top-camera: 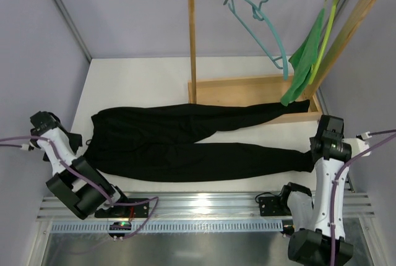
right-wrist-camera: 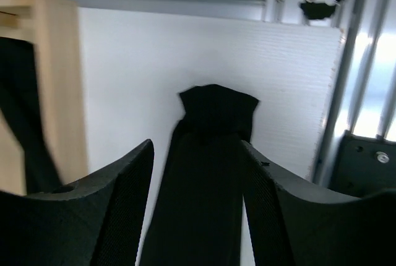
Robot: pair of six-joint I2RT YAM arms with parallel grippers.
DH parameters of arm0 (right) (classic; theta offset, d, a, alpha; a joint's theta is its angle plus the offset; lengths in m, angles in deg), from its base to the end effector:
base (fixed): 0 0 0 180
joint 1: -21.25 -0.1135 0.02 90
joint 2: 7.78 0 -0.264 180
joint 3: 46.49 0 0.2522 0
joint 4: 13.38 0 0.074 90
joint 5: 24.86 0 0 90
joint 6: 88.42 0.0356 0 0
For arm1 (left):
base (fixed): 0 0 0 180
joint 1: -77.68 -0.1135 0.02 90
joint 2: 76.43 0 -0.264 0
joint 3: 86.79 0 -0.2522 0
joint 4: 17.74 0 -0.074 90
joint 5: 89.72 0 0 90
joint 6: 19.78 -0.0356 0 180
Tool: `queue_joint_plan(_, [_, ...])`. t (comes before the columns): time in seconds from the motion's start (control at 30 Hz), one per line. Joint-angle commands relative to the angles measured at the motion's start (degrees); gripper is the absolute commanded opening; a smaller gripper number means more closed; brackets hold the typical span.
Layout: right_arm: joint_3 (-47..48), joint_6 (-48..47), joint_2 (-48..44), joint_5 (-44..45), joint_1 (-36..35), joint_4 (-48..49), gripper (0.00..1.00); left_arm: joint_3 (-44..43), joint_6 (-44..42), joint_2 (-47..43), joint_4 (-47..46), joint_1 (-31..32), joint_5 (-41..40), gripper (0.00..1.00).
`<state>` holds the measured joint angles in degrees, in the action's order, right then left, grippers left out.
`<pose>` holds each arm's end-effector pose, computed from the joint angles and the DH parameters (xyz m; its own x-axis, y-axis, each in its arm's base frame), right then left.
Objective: Place the trousers on the hanger
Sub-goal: Fold the trousers
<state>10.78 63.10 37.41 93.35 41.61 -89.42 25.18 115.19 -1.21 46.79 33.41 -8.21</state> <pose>0.1130 -0.0599 0.2589 0.0388 0.8118 -0.5827 0.9794 0.0848 0.1833 0.1661 0.1693 0.2335 0.0303 -0.9466 -0.3210 -0.9924 0.0097 -0.1225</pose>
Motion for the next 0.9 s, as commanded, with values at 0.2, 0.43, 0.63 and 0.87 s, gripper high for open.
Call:
queue_joint_plan(0.2, [-5.96, -4.57, 0.59, -25.29, 0.12, 14.28, 0.59, -2.61, 0.47, -7.46, -3.73, 8.05, 5.49, 0.67])
queue_joint_plan(0.43, [-13.71, -6.05, 4.46, -15.57, 0.73, 19.30, 0.59, 0.91, -2.60, -2.98, -5.15, 11.40, 10.10, 0.70])
queue_joint_plan(0.63, [-13.10, -10.45, 12.02, -8.44, 3.10, 23.69, 0.59, 2.32, -3.14, -0.69, -2.78, 11.31, -0.55, 0.73])
queue_joint_plan(0.87, [-12.66, -14.23, 18.27, -8.69, 8.81, 28.35, 0.59, 4.77, -2.17, -0.17, -3.65, 9.38, -6.81, 0.72])
